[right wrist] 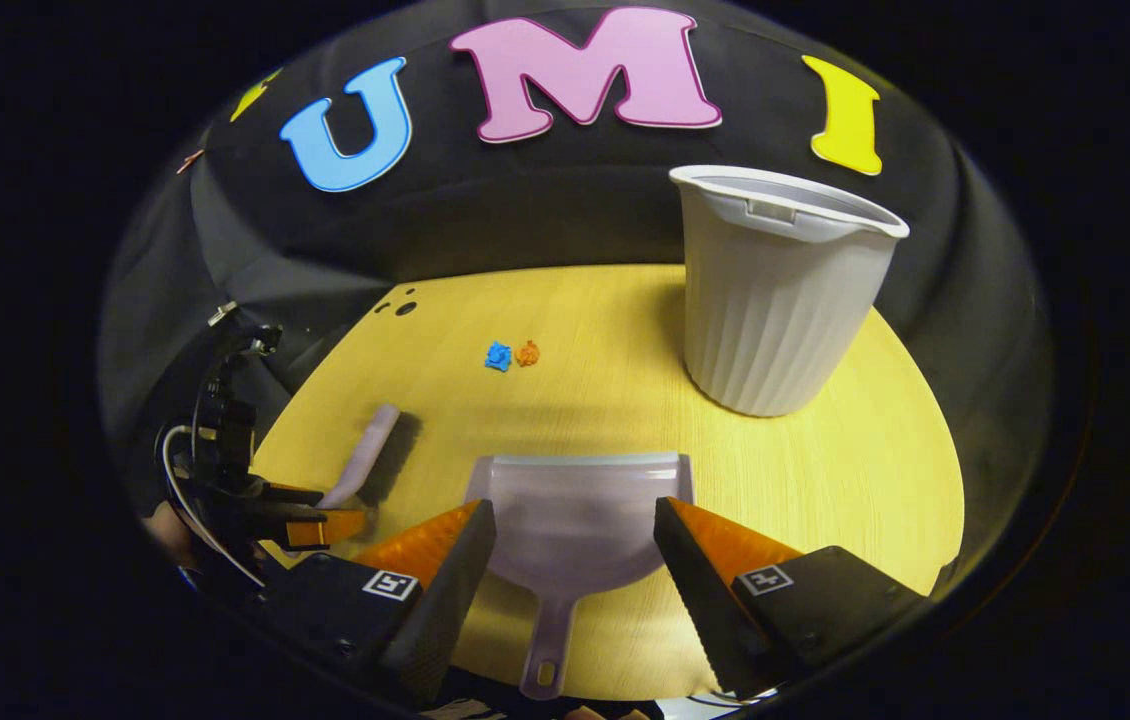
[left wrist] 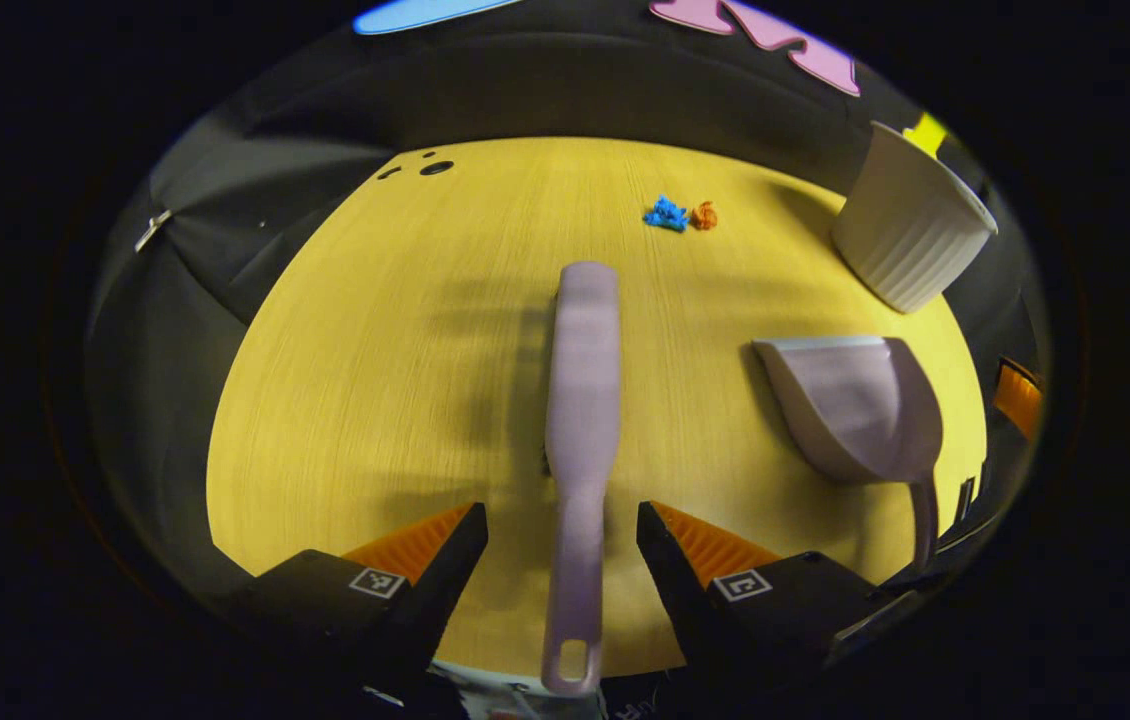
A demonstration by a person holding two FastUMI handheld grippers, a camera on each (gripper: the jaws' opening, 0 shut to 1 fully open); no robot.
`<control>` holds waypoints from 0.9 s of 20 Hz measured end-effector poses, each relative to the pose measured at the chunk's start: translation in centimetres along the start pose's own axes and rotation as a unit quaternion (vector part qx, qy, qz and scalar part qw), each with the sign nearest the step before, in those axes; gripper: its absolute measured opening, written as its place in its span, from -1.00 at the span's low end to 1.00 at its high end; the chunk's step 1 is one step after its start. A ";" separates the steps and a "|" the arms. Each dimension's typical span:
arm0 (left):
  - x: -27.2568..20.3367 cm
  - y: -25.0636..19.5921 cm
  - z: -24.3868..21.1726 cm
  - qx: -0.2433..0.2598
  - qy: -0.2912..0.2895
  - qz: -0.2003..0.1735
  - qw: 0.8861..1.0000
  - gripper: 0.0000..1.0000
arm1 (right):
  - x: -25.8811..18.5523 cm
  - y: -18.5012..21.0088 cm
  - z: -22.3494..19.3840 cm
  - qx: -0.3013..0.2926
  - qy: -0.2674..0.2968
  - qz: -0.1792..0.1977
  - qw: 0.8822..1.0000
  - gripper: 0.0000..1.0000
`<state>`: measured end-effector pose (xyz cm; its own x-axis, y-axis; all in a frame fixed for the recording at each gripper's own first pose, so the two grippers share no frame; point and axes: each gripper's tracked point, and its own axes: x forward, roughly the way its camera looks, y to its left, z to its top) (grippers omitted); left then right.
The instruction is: Pick up the small broom and dustpan from the desktop, sweep the trash into the dustpan with the broom, and then empty the trash into the garbage bin.
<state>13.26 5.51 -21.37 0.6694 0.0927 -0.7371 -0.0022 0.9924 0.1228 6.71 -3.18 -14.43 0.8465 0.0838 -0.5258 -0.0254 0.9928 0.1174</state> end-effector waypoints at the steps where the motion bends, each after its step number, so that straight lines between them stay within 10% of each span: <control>1: 0.6 0.1 0.2 0.012 0.006 0.005 1.000 0.89 | -0.1 -0.1 -0.8 0.007 0.010 -0.004 1.000 0.99; 18: 2.9 -1.9 0.6 0.054 -0.028 -0.047 0.997 -0.42 | -2.1 2.5 -8.6 0.074 0.105 -0.009 0.992 0.99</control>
<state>15.67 3.88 -23.29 0.7040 -0.0077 -0.7102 0.1397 0.9819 0.1279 0.26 -0.11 -20.28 0.7156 0.0977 -0.6916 0.0800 0.9722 0.2202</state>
